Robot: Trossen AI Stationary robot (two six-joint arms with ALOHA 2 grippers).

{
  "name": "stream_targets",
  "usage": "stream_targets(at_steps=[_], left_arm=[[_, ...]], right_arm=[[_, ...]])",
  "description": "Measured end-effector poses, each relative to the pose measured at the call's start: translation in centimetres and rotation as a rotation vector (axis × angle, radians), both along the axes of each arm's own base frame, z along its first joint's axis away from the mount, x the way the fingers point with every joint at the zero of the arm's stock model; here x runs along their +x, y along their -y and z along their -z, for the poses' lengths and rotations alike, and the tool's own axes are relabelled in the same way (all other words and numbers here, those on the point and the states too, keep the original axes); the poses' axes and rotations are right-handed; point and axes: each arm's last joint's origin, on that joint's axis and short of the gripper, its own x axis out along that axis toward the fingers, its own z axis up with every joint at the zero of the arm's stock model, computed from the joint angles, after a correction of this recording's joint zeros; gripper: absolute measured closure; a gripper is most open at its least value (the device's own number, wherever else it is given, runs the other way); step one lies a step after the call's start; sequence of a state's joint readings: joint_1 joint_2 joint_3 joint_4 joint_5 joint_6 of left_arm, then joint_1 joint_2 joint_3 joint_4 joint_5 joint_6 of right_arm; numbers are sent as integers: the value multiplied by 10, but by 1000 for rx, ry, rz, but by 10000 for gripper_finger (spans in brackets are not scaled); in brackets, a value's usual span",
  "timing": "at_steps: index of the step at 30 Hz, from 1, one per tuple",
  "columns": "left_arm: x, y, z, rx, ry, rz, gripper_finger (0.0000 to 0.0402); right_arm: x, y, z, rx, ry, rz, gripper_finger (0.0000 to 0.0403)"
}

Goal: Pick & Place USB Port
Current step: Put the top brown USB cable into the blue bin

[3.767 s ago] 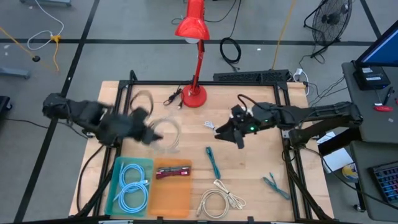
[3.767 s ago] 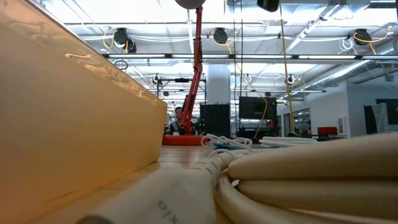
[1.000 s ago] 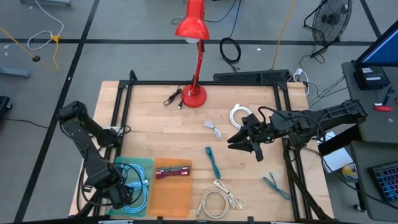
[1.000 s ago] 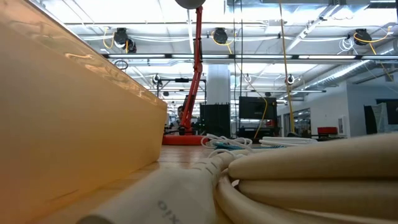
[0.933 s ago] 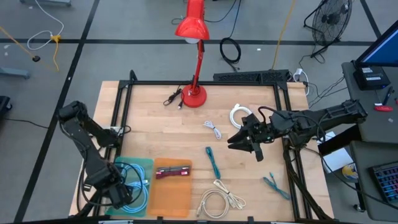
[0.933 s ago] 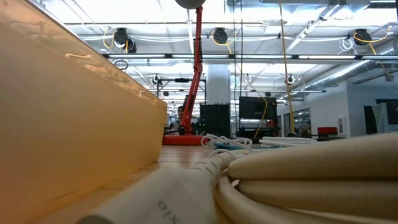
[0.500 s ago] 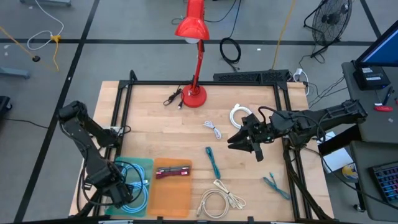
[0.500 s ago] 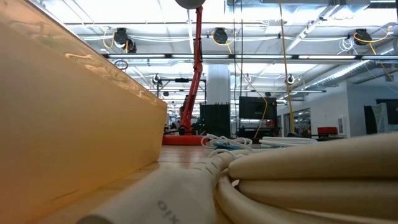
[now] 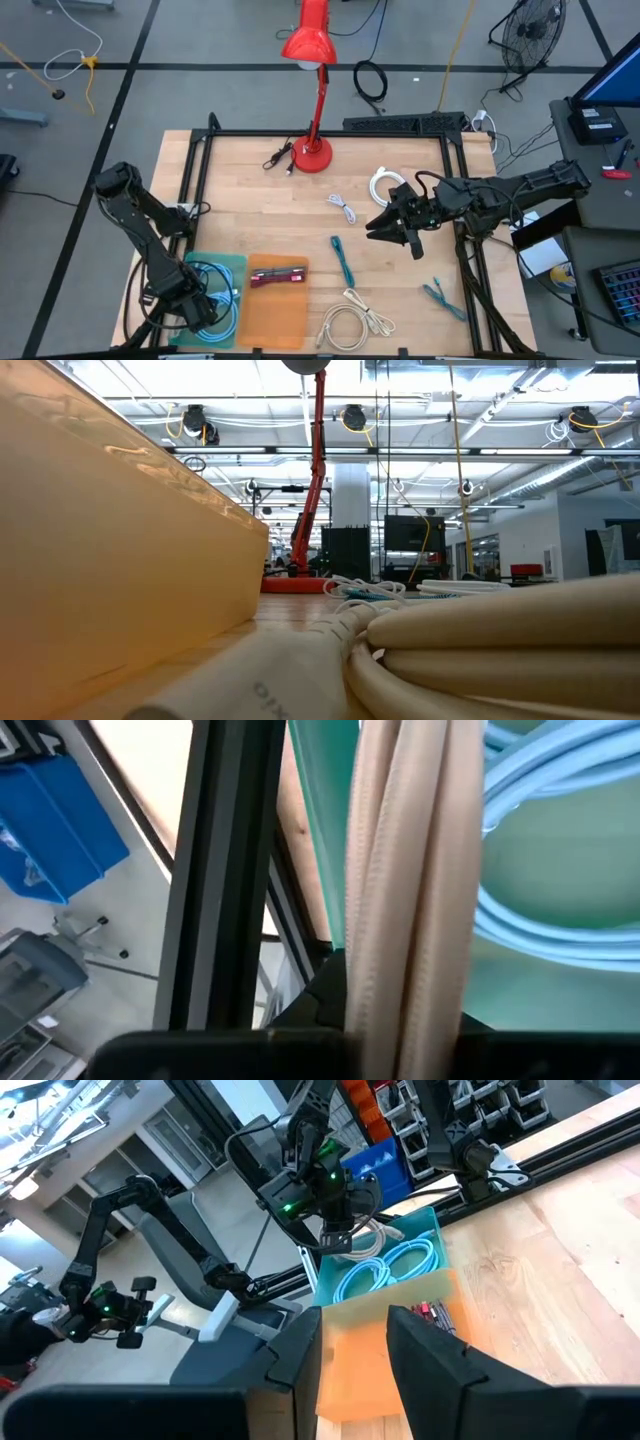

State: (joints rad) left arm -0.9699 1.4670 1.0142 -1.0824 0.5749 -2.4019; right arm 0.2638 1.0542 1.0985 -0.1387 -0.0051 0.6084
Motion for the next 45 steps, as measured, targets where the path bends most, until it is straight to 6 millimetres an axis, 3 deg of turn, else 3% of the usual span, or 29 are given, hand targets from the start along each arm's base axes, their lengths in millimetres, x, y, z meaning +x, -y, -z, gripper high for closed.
stream_targets(at_steps=[9, 14, 21, 26, 33, 40, 45], left_arm=[[3, 1, 1, 10, 81, 19, 273], [12, 3, 1, 29, 245, 0, 205], [20, 5, 1, 28, 345, -26, 169], [25, 10, 0, -15, 425, -32, 188], [33, 17, -3, -47, 575, -35, 260], [21, 1, 2, 127, 448, -16, 378], [17, -5, 3, 179, 398, 12, 398]], right_arm=[[0, 0, 0, 0, 1, 1, 298], [0, 0, 0, -3, 1, 3, 298], [0, 0, 0, -3, 1, 3, 298], [0, 0, 0, -2, 1, 4, 298], [0, 0, 0, -13, 4, 3, 298], [0, 0, 0, -19, 5, 4, 298], [0, 0, 0, -7, 2, 4, 298]])
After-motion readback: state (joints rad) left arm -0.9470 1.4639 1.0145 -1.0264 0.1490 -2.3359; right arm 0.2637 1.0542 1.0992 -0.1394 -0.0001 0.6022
